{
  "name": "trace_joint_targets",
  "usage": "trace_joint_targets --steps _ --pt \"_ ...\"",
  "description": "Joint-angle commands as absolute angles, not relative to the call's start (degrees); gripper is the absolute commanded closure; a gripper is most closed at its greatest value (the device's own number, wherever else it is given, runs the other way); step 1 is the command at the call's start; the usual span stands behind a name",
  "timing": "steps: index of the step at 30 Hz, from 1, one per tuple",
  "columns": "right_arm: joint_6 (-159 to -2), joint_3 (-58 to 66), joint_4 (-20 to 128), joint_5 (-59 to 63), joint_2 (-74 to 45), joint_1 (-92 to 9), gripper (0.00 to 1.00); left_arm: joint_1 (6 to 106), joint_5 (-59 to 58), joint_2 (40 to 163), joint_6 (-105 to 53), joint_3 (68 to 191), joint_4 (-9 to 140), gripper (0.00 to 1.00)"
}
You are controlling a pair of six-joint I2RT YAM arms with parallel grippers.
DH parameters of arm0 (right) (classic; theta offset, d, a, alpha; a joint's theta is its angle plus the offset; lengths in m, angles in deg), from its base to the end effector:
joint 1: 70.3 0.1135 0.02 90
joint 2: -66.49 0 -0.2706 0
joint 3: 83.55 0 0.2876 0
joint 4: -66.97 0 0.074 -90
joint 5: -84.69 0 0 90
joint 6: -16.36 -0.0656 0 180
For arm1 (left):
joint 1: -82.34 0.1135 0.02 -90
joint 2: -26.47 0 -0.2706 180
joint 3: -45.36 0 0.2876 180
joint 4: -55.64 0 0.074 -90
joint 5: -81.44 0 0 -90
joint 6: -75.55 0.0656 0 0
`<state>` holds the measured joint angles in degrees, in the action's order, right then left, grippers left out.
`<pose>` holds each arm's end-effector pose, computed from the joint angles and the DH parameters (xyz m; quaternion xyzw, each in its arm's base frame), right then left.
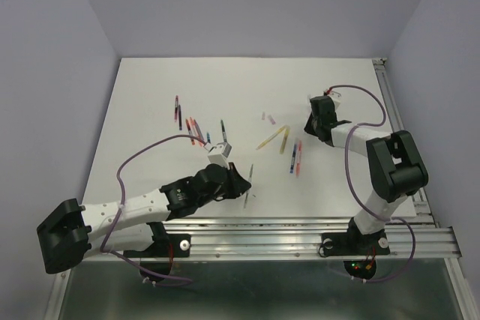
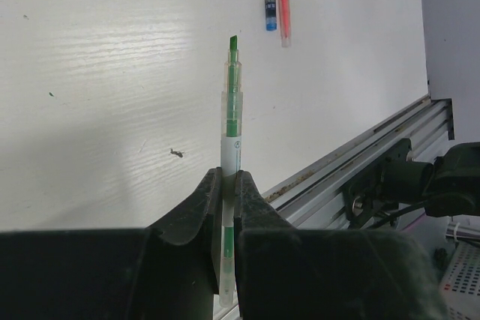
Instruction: Open the pen caps
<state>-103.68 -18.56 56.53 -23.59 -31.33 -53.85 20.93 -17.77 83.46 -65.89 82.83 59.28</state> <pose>0.3873 0.0929 0.1322 0.1698 0.8925 0.0205 0.4173 0.1390 -0.2331 0.1897 0.0282 0.8327 -0.4203 0.3594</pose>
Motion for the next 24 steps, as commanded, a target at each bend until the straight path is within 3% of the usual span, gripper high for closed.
trace_joint_targets --steps 1,17,20,21,22,23,24 --pt "-102.9 -14.8 57.1 -25.3 -32.3 -54.4 0.84 21.1 -19.2 83.7 -64.8 85.3 59.0 1.00" --pt "-103.7 -15.5 51.8 -21.9 -26.1 -54.3 0.63 21.0 -20.9 82.5 -64.9 85.5 59.6 1.00" --pt "-104.1 -18.2 51.0 -17.7 -20.2 -54.3 0.47 21.1 -22.9 82.8 -65.4 86.7 59.9 1.00" --pt "-104.2 -19.1 50.7 -16.4 -16.4 -54.3 0.32 21.2 -23.7 83.2 -65.5 87.4 60.1 1.00" --pt "-104.0 -20.0 50.5 -14.6 -14.7 -54.4 0.24 21.1 -24.2 83.4 -65.7 87.9 60.3 1.00" --pt "-104.0 -22.4 50.3 -10.2 -12.5 -54.4 0.05 21.1 -25.6 83.9 -66.4 88.9 60.7 1.00" --pt "-104.0 -23.8 50.5 -7.8 -10.4 -54.4 0.00 21.3 -26.6 84.2 -66.7 89.3 60.9 1.00"
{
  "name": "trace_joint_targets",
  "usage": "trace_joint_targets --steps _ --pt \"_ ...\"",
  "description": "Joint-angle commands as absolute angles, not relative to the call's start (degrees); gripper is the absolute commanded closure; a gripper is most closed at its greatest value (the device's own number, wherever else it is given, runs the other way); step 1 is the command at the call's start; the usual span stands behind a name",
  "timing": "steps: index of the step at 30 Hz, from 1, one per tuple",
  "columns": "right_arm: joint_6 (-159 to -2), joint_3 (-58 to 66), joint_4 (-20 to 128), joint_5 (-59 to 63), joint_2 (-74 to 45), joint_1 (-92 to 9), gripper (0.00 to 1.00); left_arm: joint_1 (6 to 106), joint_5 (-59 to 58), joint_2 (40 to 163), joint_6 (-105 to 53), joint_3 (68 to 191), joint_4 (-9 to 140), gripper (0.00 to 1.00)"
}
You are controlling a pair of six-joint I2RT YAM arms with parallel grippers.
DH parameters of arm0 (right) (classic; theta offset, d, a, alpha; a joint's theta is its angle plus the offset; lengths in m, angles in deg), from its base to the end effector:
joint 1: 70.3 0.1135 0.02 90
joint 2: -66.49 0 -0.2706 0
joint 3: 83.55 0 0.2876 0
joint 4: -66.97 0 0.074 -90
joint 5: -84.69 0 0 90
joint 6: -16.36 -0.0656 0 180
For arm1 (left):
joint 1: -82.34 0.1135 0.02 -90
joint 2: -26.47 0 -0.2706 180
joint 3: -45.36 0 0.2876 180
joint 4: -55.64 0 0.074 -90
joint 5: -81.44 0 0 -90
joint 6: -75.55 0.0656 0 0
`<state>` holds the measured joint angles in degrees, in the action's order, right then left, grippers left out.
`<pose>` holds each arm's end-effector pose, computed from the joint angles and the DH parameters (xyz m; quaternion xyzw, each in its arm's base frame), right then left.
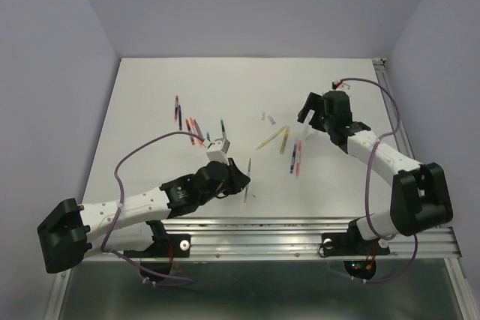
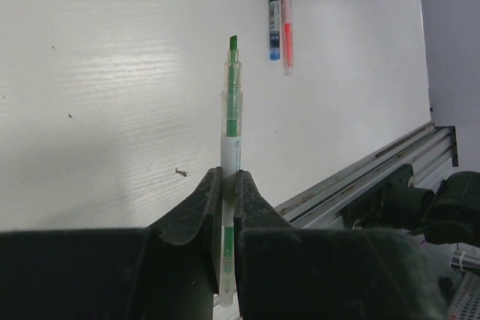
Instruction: Open the pen caps
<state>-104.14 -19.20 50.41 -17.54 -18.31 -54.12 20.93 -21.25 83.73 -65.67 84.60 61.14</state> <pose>0.3642 0.0912 0.1994 0.1581 0.8770 0.0882 0.4451 0.1436 -0.2334 0.1971 0.0135 0.8334 -0.4021 0.3791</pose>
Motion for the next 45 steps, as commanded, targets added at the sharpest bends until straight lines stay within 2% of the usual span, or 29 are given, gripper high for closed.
trace_joint_targets --steps 1,7,9,12,15,23,25,28,32,34,36,38,39,44,45 --pt "-104.3 -25.2 50.8 -5.7 -8.5 -54.3 0.00 21.2 -27.3 84.7 -67.1 89.9 61.2 1.00" --pt "-111.5 -40.2 53.9 10.5 8.5 -53.0 0.00 22.0 -35.0 88.4 -71.1 95.0 63.4 1.00" --pt "-116.3 -44.7 62.1 16.1 14.1 -49.6 0.00 22.3 -36.9 90.1 -73.0 96.2 63.7 1.00" --pt "-119.7 -50.5 70.1 17.7 18.0 -41.5 0.00 22.6 -39.3 92.9 -75.4 99.7 64.6 1.00" --pt "-119.3 -50.9 73.4 15.6 16.3 -35.7 0.00 22.5 -41.8 95.5 -79.6 102.6 66.7 1.00" --pt "-119.2 -49.1 83.0 17.3 7.3 -30.0 0.00 22.5 -41.5 99.2 -83.8 104.2 66.3 1.00" --pt "-119.0 -48.7 83.4 17.1 6.5 -29.2 0.03 22.5 -41.3 99.3 -84.1 104.2 66.2 1.00" --pt "-119.2 -48.3 84.7 16.1 4.9 -28.1 0.14 22.5 -40.7 99.7 -84.3 104.2 66.1 1.00" --pt "-120.2 -47.2 86.3 16.1 2.0 -27.0 0.35 22.5 -40.6 99.9 -84.9 104.1 66.0 1.00" --pt "-120.3 -46.3 86.0 16.1 0.3 -26.6 0.37 22.5 -41.0 99.6 -85.1 104.0 66.0 1.00" --pt "-120.7 -46.0 86.2 15.7 -0.6 -26.1 0.43 22.5 -41.2 99.3 -85.2 103.8 65.9 1.00" --pt "-121.2 -45.8 86.5 15.0 -1.5 -25.7 0.51 22.5 -41.2 99.2 -85.2 103.5 65.8 1.00" --pt "-121.5 -45.8 86.9 14.6 -1.7 -25.5 0.61 22.5 -41.3 99.2 -85.1 103.5 65.8 1.00" --pt "-122.2 -46.2 88.7 13.9 -1.8 -25.0 0.74 22.6 -41.0 98.9 -84.2 103.1 65.5 1.00" --pt "-122.2 -46.4 88.9 13.9 -1.9 -24.9 0.83 22.5 -40.6 98.7 -84.1 103.0 65.4 1.00"
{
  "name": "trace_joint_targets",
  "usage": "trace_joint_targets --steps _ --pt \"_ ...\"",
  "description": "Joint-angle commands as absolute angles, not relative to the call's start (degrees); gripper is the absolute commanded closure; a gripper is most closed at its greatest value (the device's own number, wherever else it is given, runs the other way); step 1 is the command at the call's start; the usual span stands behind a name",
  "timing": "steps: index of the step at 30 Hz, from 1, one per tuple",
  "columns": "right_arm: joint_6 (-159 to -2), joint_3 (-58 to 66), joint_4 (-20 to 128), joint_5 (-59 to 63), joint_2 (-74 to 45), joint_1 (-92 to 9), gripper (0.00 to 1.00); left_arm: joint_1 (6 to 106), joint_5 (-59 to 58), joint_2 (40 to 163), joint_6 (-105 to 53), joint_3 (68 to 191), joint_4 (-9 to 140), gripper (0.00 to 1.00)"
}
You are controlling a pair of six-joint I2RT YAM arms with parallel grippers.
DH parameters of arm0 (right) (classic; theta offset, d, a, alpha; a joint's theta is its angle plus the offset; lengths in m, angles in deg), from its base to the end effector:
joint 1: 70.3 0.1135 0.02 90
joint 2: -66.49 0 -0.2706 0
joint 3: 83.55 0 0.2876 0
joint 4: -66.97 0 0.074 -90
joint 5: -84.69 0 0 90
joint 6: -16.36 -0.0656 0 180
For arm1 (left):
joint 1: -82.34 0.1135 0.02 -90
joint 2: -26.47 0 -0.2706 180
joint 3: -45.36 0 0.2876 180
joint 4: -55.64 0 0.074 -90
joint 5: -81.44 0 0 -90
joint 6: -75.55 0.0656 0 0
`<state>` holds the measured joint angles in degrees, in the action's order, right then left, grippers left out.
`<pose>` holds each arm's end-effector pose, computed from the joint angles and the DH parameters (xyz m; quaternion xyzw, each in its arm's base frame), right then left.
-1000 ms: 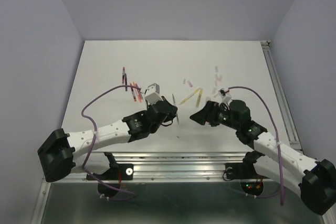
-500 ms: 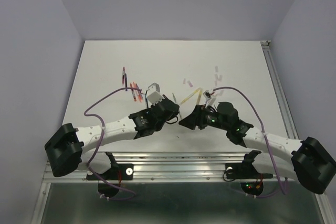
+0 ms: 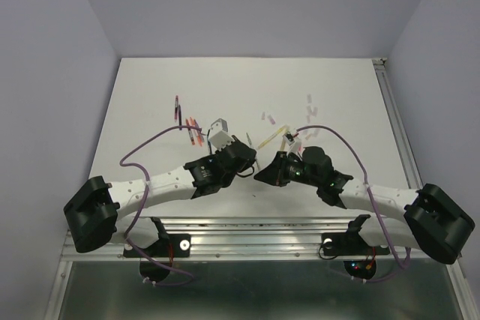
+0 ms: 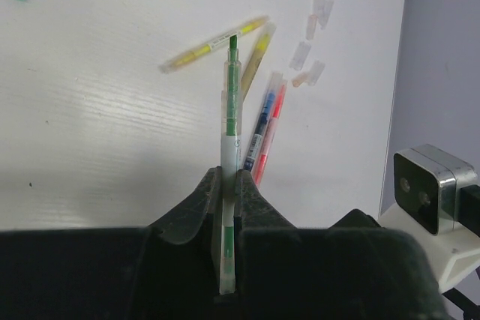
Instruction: Open the pen caps
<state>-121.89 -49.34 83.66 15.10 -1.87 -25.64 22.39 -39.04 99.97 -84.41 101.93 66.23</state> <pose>0.1884 0.2183 0.1629 -0.0799 0.7964 0.5204 0.2976 0.1961 -0.2725 0.2289 -0.2078 0.8099 -0.3582 0.4154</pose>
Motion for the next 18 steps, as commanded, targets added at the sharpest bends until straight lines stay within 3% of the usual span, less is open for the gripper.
trace_joint_targets --steps 1,3,14,18 --pt "-122.3 -46.3 88.9 14.0 -1.9 -24.9 0.88 22.5 -40.4 98.7 -83.7 102.8 65.2 1.00" --pt "-122.7 -46.7 89.1 13.8 -1.9 -24.8 0.99 22.6 -39.8 98.5 -82.7 102.6 64.5 1.00" --pt "-124.3 -50.0 84.0 19.6 0.8 -23.3 0.99 23.6 -48.0 97.6 -77.8 104.2 63.5 1.00" --pt "-126.6 -54.3 79.5 17.9 6.4 -17.2 0.99 27.5 -49.3 97.7 -73.3 106.6 61.2 1.00"
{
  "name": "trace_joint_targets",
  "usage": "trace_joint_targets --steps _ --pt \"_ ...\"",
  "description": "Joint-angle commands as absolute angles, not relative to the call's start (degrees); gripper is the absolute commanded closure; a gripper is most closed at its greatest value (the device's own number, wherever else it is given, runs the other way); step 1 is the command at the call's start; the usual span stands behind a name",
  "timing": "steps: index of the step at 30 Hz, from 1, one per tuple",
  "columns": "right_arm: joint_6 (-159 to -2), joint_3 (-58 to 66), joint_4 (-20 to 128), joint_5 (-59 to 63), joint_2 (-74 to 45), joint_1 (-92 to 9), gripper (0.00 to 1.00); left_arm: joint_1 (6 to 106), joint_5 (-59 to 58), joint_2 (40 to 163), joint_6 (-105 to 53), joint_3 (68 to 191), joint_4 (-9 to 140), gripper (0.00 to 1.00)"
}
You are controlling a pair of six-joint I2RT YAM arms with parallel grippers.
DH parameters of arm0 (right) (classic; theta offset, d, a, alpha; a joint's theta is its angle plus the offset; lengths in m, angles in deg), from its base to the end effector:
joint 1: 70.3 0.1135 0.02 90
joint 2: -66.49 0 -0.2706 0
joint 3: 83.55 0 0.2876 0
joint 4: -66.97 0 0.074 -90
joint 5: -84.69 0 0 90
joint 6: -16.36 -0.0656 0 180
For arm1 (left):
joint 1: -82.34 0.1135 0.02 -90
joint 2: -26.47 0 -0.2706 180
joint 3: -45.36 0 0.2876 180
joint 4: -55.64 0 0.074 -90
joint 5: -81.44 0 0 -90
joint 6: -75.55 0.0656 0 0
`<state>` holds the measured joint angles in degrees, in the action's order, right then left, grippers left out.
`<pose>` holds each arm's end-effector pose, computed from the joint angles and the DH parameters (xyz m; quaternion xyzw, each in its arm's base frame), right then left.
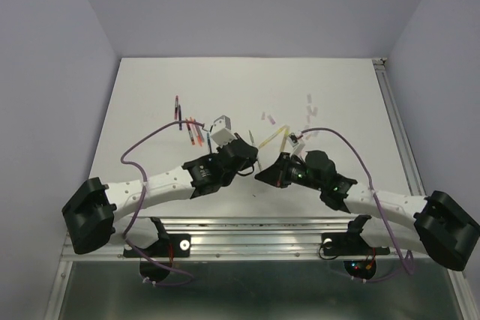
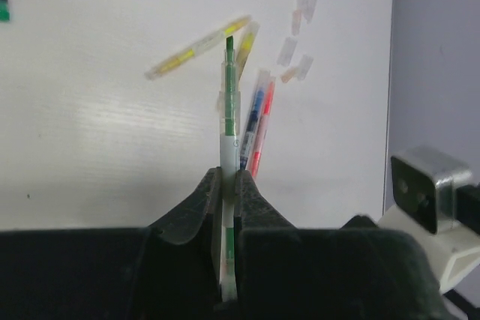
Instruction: Open the pen caps
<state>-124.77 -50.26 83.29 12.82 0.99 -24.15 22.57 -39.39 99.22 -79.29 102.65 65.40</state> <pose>0.1808 0.2177 0.1691 -0.0606 0.7915 0.5297 0.2988 0.1976 -0.2724 0.2397 -0.1783 0.8069 -0.3529 0.4387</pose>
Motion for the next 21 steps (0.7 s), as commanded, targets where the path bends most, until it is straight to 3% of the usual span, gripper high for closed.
trace_joint_targets --steps 1,8,14,17,21 --pt "-126.9 -54.9 78.3 17.2 7.8 -15.9 0.99 28.4 -49.2 97.8 -72.5 106.6 60.7 1.00" --pt "-128.4 -56.6 71.7 12.5 18.3 -12.8 0.99 35.7 -45.6 100.3 -69.0 107.3 58.2 1.00" --pt "-125.8 -51.9 60.7 1.1 16.5 -13.3 0.99 35.9 -41.5 97.6 -66.3 104.6 60.6 1.00" --pt "-122.6 -49.5 56.3 -1.5 14.5 -18.1 0.99 36.3 -40.9 96.3 -65.3 104.1 67.5 1.00" --pt "-116.9 -48.4 52.5 0.6 14.5 -32.3 0.99 37.2 -40.5 95.6 -65.4 102.1 76.7 1.00"
